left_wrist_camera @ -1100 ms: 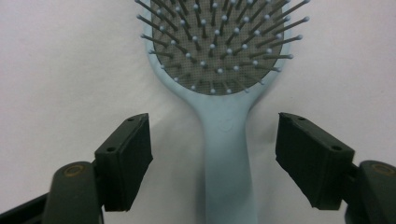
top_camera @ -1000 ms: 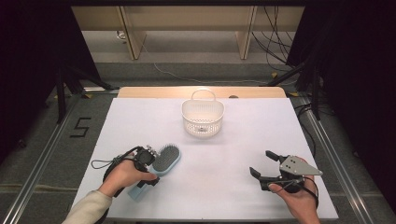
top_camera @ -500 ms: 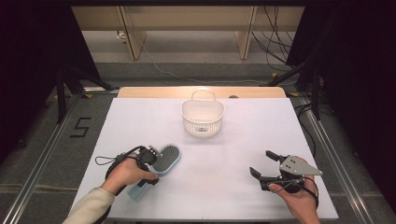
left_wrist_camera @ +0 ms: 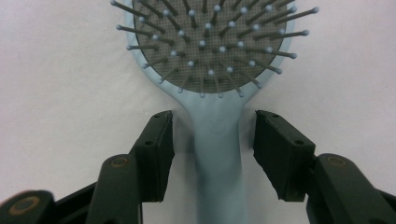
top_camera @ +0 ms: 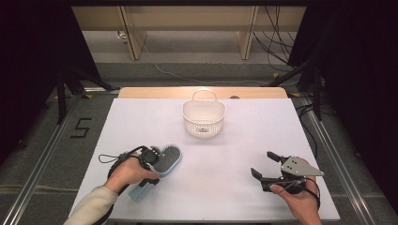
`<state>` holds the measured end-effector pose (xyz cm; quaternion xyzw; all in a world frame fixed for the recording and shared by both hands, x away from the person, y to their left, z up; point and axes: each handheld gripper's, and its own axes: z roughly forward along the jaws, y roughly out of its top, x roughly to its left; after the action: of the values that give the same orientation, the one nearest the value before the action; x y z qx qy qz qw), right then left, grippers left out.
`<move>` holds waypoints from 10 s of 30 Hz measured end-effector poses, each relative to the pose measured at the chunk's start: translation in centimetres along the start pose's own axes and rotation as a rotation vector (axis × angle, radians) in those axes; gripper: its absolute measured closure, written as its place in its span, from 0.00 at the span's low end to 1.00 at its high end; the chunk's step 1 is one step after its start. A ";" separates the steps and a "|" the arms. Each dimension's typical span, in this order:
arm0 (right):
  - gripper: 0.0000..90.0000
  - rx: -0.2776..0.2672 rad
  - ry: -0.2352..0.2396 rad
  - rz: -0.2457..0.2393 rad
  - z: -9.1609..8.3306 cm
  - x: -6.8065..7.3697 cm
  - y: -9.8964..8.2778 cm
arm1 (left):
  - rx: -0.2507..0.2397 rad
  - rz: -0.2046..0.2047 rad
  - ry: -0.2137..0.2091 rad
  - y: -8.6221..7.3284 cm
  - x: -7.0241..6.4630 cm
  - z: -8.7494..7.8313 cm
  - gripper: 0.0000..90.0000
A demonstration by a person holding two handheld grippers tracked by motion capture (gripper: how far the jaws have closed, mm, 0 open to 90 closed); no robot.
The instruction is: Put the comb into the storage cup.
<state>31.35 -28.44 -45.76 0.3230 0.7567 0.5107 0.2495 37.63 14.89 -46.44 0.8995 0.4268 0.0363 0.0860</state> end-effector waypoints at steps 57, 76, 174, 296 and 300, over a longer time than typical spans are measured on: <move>0.18 0.001 0.001 0.000 -0.1 0.0 0.0 | 0.043 -0.088 0.031 0.7 -0.6 -0.1 0.78; 0.18 0.001 -0.001 0.002 -0.1 -0.1 0.0 | -0.008 -0.067 0.031 0.3 -0.6 -0.5 0.78; 0.18 -0.003 0.004 0.017 -0.2 -0.2 0.0 | -0.379 -0.113 0.086 -0.5 0.0 -3.2 0.78; 0.18 -0.006 0.005 0.014 -0.1 -0.2 0.0 | -0.606 -0.134 0.137 -0.5 0.3 -4.3 0.78; 0.18 -0.006 0.006 0.014 -0.1 -0.2 0.0 | -0.614 -0.135 0.136 -0.4 0.3 -4.3 0.78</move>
<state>31.41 -28.67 -45.75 0.3263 0.7535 0.5157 0.2447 36.90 15.95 -42.28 0.7967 0.4593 0.2176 0.3271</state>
